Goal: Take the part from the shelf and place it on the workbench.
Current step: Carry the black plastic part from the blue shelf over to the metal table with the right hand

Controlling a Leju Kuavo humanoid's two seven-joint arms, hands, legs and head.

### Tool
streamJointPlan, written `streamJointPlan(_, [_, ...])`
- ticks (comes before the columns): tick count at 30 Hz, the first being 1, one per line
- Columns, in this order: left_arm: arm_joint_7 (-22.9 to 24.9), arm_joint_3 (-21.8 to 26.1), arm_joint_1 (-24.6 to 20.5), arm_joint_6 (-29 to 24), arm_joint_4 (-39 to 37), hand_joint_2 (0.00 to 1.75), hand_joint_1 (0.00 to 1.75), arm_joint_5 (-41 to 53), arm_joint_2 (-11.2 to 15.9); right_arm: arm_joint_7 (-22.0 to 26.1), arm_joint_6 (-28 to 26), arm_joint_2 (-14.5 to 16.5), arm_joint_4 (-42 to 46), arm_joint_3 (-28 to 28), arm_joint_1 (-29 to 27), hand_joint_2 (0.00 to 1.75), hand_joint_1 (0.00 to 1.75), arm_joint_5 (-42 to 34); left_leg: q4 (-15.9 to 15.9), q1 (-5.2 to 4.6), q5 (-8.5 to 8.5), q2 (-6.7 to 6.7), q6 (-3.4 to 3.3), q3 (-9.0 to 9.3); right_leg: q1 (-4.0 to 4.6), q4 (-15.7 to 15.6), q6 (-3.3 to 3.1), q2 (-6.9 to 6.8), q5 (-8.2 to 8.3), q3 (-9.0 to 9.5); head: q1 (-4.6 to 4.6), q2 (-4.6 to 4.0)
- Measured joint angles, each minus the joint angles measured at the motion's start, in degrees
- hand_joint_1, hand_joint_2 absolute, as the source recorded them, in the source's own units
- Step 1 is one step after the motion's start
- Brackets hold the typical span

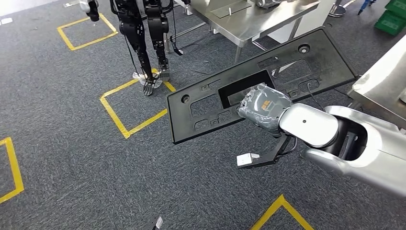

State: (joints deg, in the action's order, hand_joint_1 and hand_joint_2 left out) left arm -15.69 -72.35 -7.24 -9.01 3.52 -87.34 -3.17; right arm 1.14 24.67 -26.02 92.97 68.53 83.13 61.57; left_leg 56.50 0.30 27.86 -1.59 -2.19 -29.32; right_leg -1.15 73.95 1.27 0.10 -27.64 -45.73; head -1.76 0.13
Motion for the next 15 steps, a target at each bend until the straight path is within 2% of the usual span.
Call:
streamJointPlan(1, [0.0, 0.01, 0.0, 0.0, 0.0, 0.0, 0.0, 0.01, -0.01, 0.0, 0.01, -0.07, -0.01, 0.05, -0.03, 1.75, 1.75, -0.01, 0.21, 0.06, 0.32, -0.73, 0.16, 0.14, -0.18, -1.51, 0.21, -0.28, 1.39, 0.81, 0.01, 0.0])
streamJointPlan(2, [0.0, 0.02, 0.0, 0.0, 0.0, 0.0, 0.0, 0.01, -0.01, 0.0, 0.01, -0.11, -0.01, 0.06, -0.01, 1.75, 1.75, -0.01, 0.47, 0.13, 0.73, -1.45, 0.41, 0.36, -0.3, -5.01, 0.37, -0.9, 3.29, 2.63, 0.02, -0.01])
streamJointPlan(3, [0.0, 0.03, 0.01, -0.01, -0.02, 0.0, 0.0, 0.01, 0.03, 0.0, 0.0, -0.13, -0.02, 0.05, 0.05, 1.75, 1.75, 0.0, 0.66, 0.08, 1.16, -2.14, 0.73, 0.57, -0.09, -8.56, 0.4, -2.16, 4.46, 4.54, 0.03, -0.01])
streamJointPlan(4, [0.0, 0.03, 0.04, -0.03, -0.04, 0.0, 0.0, 0.01, 0.07, 0.0, -0.01, -0.14, -0.01, 0.04, 0.15, 1.75, 1.75, 0.02, 0.89, -0.04, 1.61, -2.77, 1.08, 0.74, 0.2, -11.49, 0.15, -3.2, 5.23, 6.06, 0.04, -0.01])
streamJointPlan(5, [0.01, 0.04, 0.07, -0.04, -0.06, 0.0, 0.0, 0.0, 0.11, 0.0, -0.01, -0.14, 0.0, 0.04, 0.23, 1.75, 1.75, 0.05, 1.01, -0.22, 1.97, -3.36, 1.4, 0.9, 0.48, -13.12, -0.29, -3.8, 5.27, 6.86, 0.0, -0.01])
streamJointPlan(6, [0.02, 0.04, 0.09, -0.08, -0.08, 0.0, 0.0, 0.0, 0.16, 0.0, -0.01, -0.22, -0.01, 0.04, 0.28, 1.75, 1.75, 0.09, 1.0, -0.46, 2.22, -3.9, 1.68, 1.05, 0.77, -13.34, -0.82, -3.93, 4.84, 6.94, -0.04, -0.01])
streamJointPlan(8, [0.04, 0.05, 0.06, -0.13, -0.09, 0.0, 0.0, 0.02, 0.21, -0.01, -0.01, -0.57, -0.04, 0.04, 0.36, 1.75, 1.75, 0.14, 0.89, -0.55, 2.7, -4.8, 2.18, 1.44, 0.72, -13.44, -1.8, -2.42, 4.76, 6.93, -0.16, 0.0])
streamJointPlan(11, [0.01, 0.09, 0.09, -0.14, -0.09, 0.0, 0.0, 0.02, 0.25, -0.03, -0.01, -0.98, -0.09, -0.01, 0.58, 1.75, 1.75, 0.18, 2.39, -0.21, 4.25, -2.77, 2.76, 1.24, 0.42, -13.84, -2.74, -1.0, 4.73, 7.33, -0.2, -0.01])
streamJointPlan(12, [-0.01, 0.1, 0.12, -0.13, -0.09, 0.0, 0.0, 0.02, 0.26, -0.04, -0.01, -1.02, -0.1, -0.03, 0.63, 1.75, 1.75, 0.18, 2.94, -0.16, 4.59, -1.99, 2.8, 1.11, 0.42, -13.88, -2.86, -0.85, 4.71, 7.38, -0.19, -0.02])
streamJointPlan(15, [-0.01, 0.12, 0.09, -0.13, -0.09, 0.0, 0.0, 0.02, 0.26, -0.09, -0.02, -1.02, -0.11, -0.03, 0.65, 1.75, 1.75, 0.21, 4.48, -0.12, 5.4, -1.19, 2.83, 0.39, 0.42, -13.89, -3.04, -0.65, 4.71, 7.41, -0.2, -0.01])
